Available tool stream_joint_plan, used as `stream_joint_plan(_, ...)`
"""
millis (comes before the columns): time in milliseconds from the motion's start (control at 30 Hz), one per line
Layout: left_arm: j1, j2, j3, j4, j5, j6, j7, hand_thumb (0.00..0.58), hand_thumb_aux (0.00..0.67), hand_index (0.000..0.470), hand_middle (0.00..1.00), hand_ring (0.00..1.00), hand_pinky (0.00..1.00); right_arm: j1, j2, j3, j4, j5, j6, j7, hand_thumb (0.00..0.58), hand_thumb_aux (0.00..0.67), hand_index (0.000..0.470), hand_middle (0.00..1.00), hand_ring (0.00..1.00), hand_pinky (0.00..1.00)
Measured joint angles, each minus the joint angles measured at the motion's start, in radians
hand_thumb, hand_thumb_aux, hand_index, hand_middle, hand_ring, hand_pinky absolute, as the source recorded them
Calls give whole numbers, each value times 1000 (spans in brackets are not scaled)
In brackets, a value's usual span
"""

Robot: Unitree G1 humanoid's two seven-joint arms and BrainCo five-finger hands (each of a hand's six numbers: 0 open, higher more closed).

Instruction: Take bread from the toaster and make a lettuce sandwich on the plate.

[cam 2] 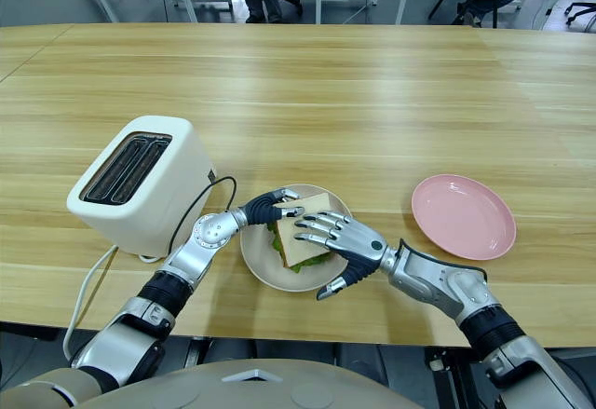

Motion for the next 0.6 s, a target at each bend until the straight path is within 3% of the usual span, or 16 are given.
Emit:
stream_joint_plan(233,-27,29,-52,68,159,-55,166,580,670,460,1000,1000,1000,-82,-1,33,29,133,11,302,0,0,0,0,0,0)
stream_joint_plan(267,-28,32,-64,68,203,-60,211,517,449,308,1000,1000,1000,-91,5,37,34,146,18,329,0,0,0,0,0,0)
stream_joint_plan(300,-29,50,-86,65,268,-65,278,0,0,0,894,894,894,-103,12,42,39,155,24,358,0,0,0,0,0,0)
stream_joint_plan(333,-32,59,-97,61,313,-65,322,0,0,0,894,894,894,-110,19,43,44,156,29,375,0,0,0,0,0,0)
stream_joint_plan(367,-32,70,-112,53,367,-64,369,0,0,0,510,510,510,-115,29,44,52,162,33,389,0,0,0,0,0,0)
stream_joint_plan(400,-32,90,-128,27,440,-55,431,0,0,0,0,0,0,-120,38,44,65,166,34,397,0,0,0,0,0,0)
stream_joint_plan(600,-33,152,-117,-237,667,25,621,0,0,0,0,0,0,-173,95,53,154,185,38,419,0,0,0,0,0,0)
